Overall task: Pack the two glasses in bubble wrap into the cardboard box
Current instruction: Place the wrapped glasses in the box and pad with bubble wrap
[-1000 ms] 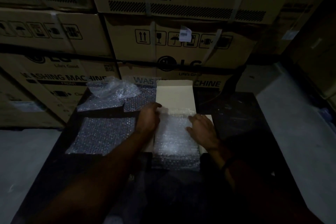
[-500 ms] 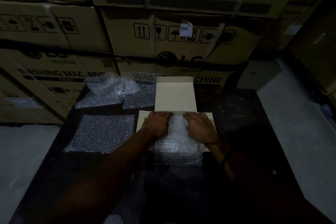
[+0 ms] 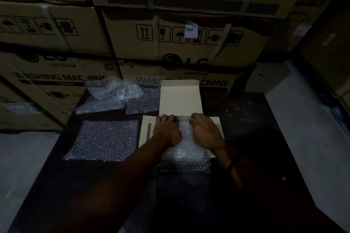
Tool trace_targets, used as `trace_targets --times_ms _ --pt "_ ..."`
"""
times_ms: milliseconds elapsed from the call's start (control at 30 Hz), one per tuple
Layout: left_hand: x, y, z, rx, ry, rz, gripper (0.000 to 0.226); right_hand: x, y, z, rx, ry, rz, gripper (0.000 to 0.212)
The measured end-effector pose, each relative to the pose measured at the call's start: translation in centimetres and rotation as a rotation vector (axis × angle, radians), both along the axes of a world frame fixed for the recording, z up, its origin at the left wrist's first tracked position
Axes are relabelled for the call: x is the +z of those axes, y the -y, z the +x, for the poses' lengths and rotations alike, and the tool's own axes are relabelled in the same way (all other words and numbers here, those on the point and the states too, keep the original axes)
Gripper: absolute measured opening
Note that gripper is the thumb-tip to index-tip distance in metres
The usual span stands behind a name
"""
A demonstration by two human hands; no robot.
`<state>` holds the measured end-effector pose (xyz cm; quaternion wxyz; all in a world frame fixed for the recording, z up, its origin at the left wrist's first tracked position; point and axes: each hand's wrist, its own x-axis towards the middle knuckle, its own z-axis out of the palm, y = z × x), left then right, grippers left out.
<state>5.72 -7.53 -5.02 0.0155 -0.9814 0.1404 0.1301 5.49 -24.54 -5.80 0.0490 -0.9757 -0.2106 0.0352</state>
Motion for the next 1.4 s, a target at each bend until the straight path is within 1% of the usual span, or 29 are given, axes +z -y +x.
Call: trace_targets --times_ms 100,200,267,333,433,500,567,667,733,800,833,867,900,967,1033,1067,1100,1133,1233,1267,1333,1400 --pt "0.0 -0.3 -0.1 -0.039 0.096 -0.048 0.054 0.1 0.0 0.1 -0.021 -0.005 0.061 0.039" --pt "0.0 -0.8 -0.1 -0.15 0.174 -0.121 0.055 0.2 -0.3 0.1 -0.027 -0.005 0.089 0.034" --pt "-0.1 -1.2 0.1 -0.2 0.159 -0.152 0.055 0.0 -0.5 0.2 -0.046 -0.004 0.092 0.032" --pt "-0.4 -1.7 0.3 -0.21 0.144 -0.176 0.053 -0.2 -0.5 0.3 -0.053 -0.018 0.091 0.033" --pt "-0.6 -2.0 0.4 -0.212 0.132 -0.169 0.055 -0.4 -0.4 0.1 -0.042 -0.093 0.088 0.049" --pt "-0.5 -2.0 0.4 -0.216 0.137 -0.143 0.057 -0.7 -0.4 0.2 -0.055 -0.157 0.079 0.054" --pt "-0.4 -2.1 0.5 -0.203 0.121 -0.148 0.056 -0.7 -0.4 0.5 -0.042 -0.169 0.077 0.053" --pt "-0.3 -1.9 0.6 -0.157 0.068 -0.12 0.06 -0.9 -0.2 1.2 -0.026 -0.124 0.126 0.046" --pt "-0.3 -1.5 0.9 -0.115 0.058 -0.101 0.05 -0.1 -0.2 1.2 0.008 -0.129 0.117 0.043" --pt "-0.4 -1.3 1.4 -0.091 0.05 -0.084 0.037 0.6 -0.2 1.3 -0.004 -0.187 0.134 0.042" --pt "-0.5 -1.2 1.6 -0.086 0.04 -0.075 0.037 0.5 0.0 1.5 -0.022 -0.177 0.152 0.041" --pt "-0.5 -1.3 1.7 -0.08 0.022 -0.075 0.042 0.6 0.0 1.6 -0.026 -0.158 0.156 0.04" --pt "-0.4 -1.3 1.8 -0.069 0.005 -0.103 0.05 0.8 0.1 1.4 0.0 -0.149 0.139 0.04" --pt "-0.1 -1.4 1.7 -0.035 0.009 -0.238 0.062 0.5 0.3 1.1 0.056 -0.163 0.079 0.046" --pt "0.2 -1.5 1.4 -0.048 0.128 -0.335 0.062 0.0 0.2 1.2 0.084 -0.171 0.015 0.06" --pt "0.2 -1.5 1.3 -0.049 0.194 -0.346 0.06 -0.2 0.1 1.5 0.089 -0.16 -0.018 0.067" --pt "0.1 -1.6 1.2 -0.044 0.23 -0.324 0.059 -0.2 -0.2 1.8 0.093 -0.155 -0.05 0.071" --pt "0.0 -1.7 1.1 -0.038 0.223 -0.269 0.058 -0.1 -0.5 1.9 0.093 -0.149 -0.077 0.07" --pt "-0.8 -2.0 0.9 -0.025 0.148 -0.124 0.047 0.3 -1.2 2.2 0.046 -0.185 -0.158 0.046" --pt "-0.8 -2.1 1.0 -0.028 0.127 -0.093 0.045 0.3 -1.2 2.4 0.037 -0.187 -0.174 0.044" --pt "-0.6 -2.0 1.2 -0.036 0.118 -0.025 0.045 0.5 -1.3 2.8 0.03 -0.21 -0.179 0.044" --pt "-0.4 -1.7 1.2 -0.036 0.125 0.04 0.04 1.1 -1.3 2.9 0.007 -0.268 -0.119 0.045"
